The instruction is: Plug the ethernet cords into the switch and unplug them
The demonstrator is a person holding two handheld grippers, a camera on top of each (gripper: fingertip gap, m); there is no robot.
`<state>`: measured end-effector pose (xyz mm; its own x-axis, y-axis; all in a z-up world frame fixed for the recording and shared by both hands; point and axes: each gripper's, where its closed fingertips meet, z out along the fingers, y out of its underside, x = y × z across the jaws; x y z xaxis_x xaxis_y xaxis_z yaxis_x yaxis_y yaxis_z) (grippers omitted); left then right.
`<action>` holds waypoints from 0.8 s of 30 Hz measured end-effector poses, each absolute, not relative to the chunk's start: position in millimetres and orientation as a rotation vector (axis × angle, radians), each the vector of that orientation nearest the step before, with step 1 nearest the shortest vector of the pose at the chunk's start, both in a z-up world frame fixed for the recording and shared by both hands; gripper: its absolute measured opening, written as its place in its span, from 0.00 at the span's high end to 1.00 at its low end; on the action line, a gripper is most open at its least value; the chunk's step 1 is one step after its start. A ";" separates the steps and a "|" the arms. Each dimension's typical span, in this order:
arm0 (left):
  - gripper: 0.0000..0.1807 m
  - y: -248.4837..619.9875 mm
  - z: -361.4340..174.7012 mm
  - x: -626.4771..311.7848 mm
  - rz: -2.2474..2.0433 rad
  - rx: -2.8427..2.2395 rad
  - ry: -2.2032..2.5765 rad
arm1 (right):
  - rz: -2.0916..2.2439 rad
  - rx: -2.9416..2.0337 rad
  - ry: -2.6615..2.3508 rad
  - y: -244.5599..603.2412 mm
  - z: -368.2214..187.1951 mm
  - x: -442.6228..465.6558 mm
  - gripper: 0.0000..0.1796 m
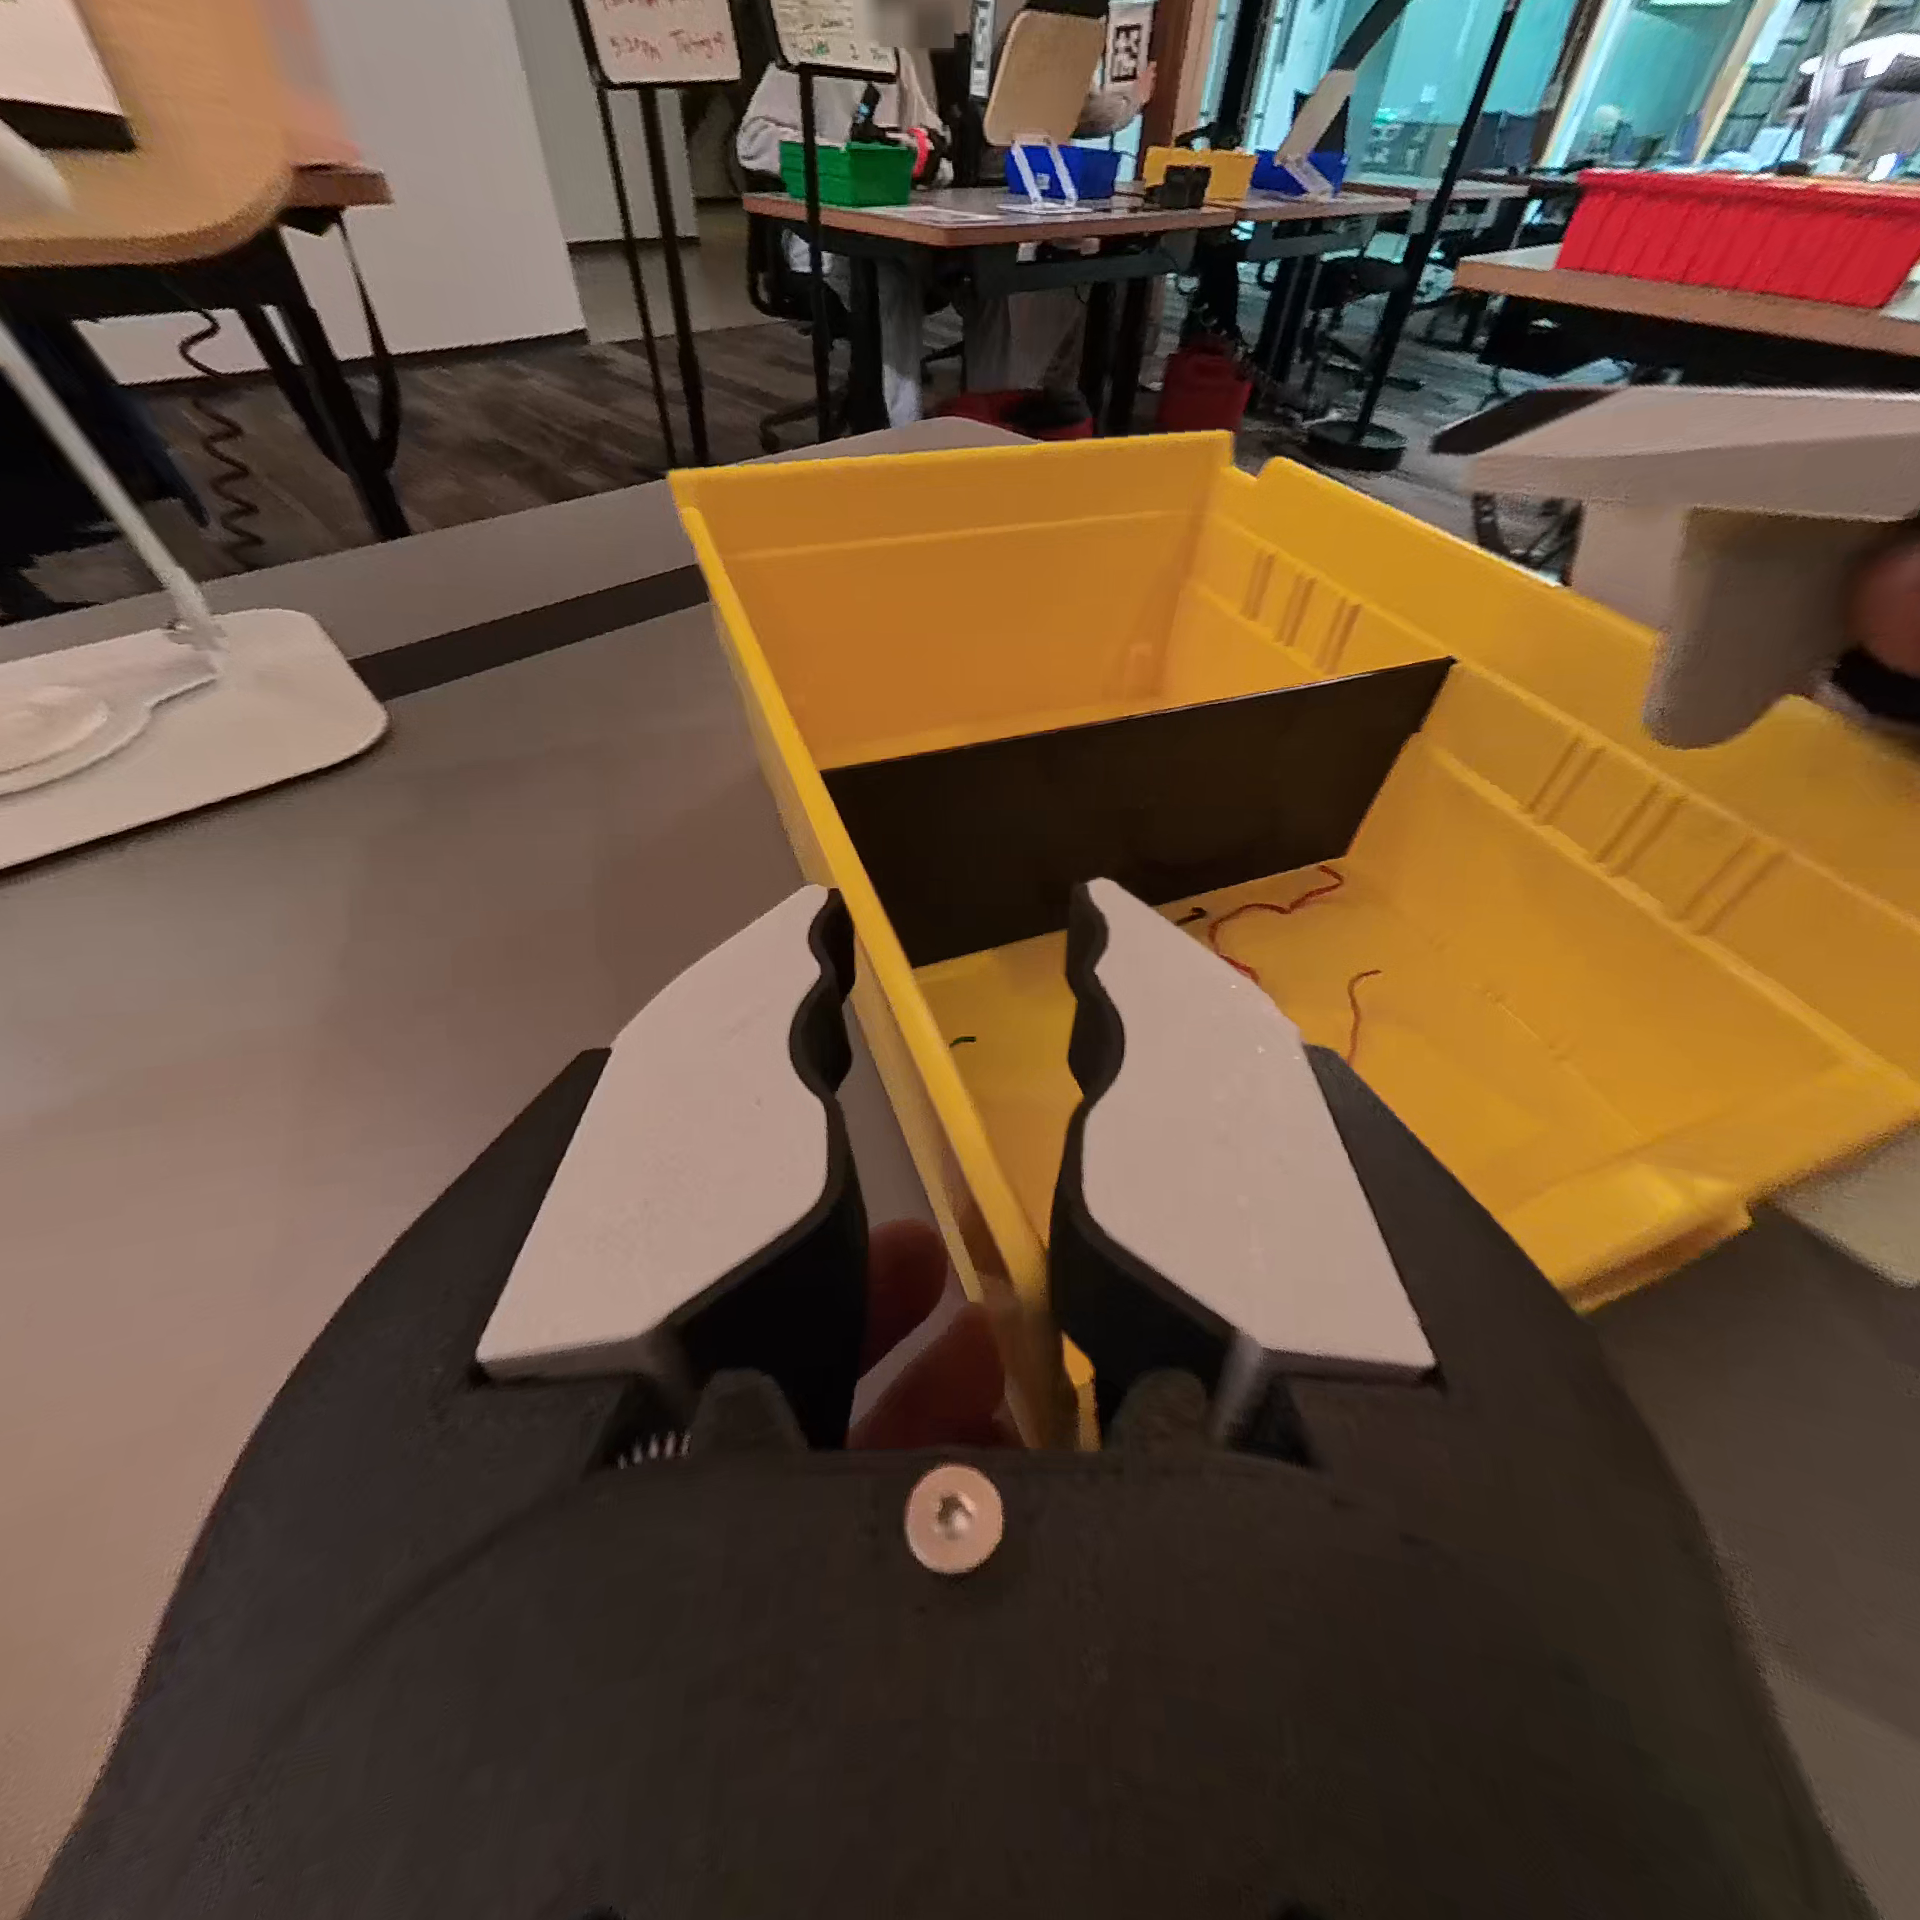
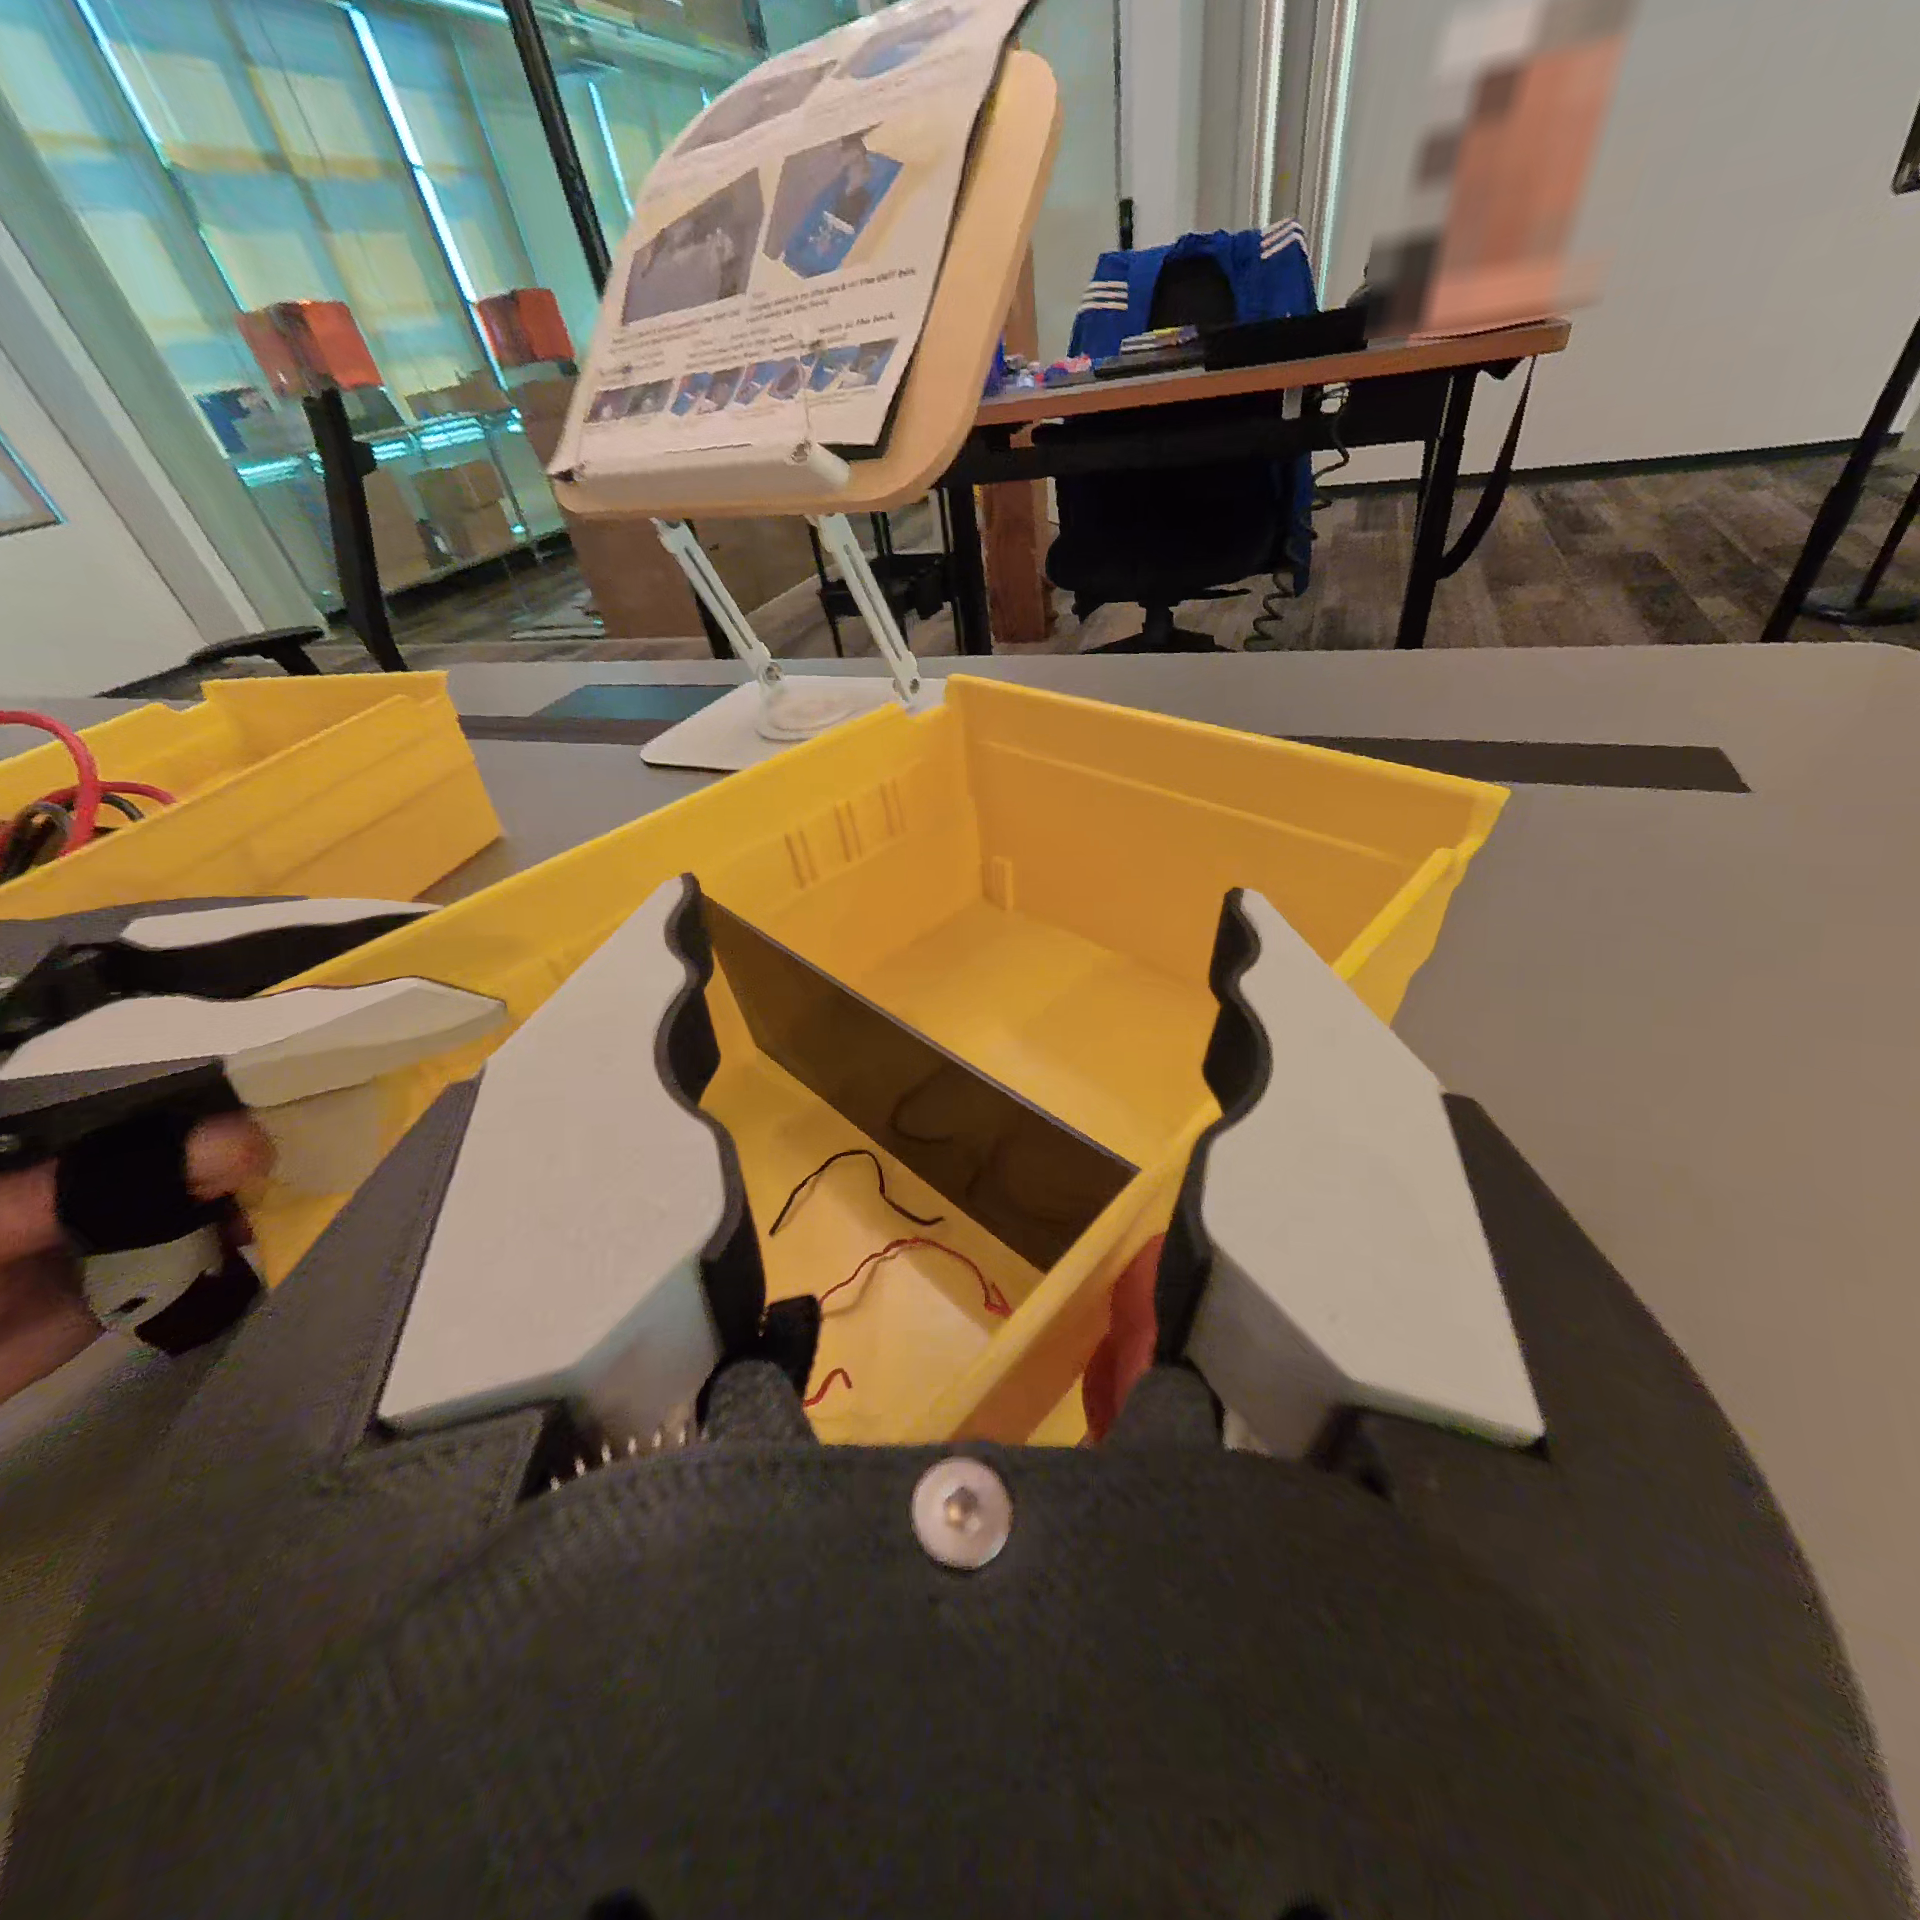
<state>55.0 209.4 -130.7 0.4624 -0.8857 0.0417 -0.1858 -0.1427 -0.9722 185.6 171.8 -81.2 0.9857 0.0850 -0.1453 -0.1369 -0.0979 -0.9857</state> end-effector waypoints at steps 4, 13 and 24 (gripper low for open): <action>0.72 187.8 -129.6 67.1 -0.897 -1.624 0.955 | 0.083 -1.776 0.012 171.2 -96.6 197.9 0.46; 0.54 153.9 -118.6 106.0 -1.216 -1.644 0.899 | 0.125 -2.011 -0.117 195.4 -113.2 248.0 0.47; 0.51 178.2 -19.2 39.2 -1.098 -1.441 0.921 | -0.391 -1.841 -0.131 179.4 -41.5 295.1 0.49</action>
